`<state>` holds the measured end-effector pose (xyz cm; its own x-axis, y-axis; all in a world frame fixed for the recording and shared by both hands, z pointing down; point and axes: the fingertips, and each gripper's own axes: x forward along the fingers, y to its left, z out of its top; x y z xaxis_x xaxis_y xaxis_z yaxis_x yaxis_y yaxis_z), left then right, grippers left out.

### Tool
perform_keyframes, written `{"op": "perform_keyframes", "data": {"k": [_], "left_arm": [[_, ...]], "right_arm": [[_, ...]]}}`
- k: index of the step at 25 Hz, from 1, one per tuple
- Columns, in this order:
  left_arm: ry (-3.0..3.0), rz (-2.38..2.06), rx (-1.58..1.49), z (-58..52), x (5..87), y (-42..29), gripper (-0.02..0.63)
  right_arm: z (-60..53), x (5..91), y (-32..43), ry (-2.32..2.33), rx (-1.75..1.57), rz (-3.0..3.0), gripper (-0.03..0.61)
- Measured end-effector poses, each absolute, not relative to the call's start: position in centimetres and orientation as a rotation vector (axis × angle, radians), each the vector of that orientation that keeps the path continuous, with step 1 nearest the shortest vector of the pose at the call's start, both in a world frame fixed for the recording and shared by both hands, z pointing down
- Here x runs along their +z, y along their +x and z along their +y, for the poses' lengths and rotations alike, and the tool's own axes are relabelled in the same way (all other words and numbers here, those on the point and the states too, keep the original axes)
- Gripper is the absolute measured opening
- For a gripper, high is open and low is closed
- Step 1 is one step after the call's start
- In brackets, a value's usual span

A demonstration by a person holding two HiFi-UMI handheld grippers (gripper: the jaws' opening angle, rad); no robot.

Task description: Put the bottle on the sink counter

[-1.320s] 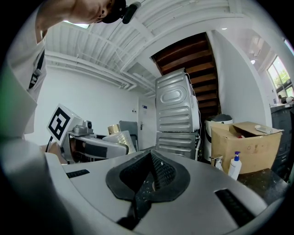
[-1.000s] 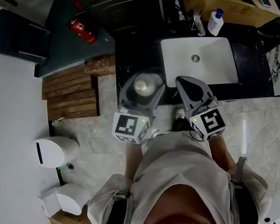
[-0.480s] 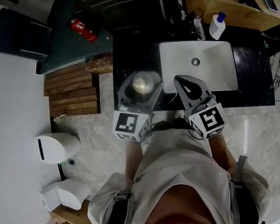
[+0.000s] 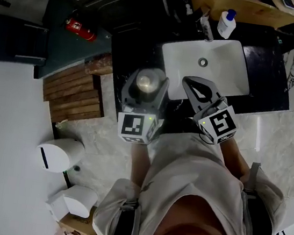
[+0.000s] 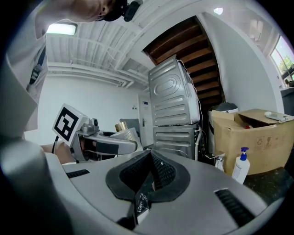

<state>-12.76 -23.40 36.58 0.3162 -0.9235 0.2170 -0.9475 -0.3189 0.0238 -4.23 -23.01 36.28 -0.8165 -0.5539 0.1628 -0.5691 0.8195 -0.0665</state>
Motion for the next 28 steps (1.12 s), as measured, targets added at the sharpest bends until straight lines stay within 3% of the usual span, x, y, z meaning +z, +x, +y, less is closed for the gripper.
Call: {"op": "perform_keyframes", "data": {"k": [28], "left_arm": [[2.503,-1.575,0.289,-35.5,42.9,-13.9,0.328]], "right_arm": [[-33.0,41.9,-6.4,1.047,0.307,-2.746,-0.002]]}}
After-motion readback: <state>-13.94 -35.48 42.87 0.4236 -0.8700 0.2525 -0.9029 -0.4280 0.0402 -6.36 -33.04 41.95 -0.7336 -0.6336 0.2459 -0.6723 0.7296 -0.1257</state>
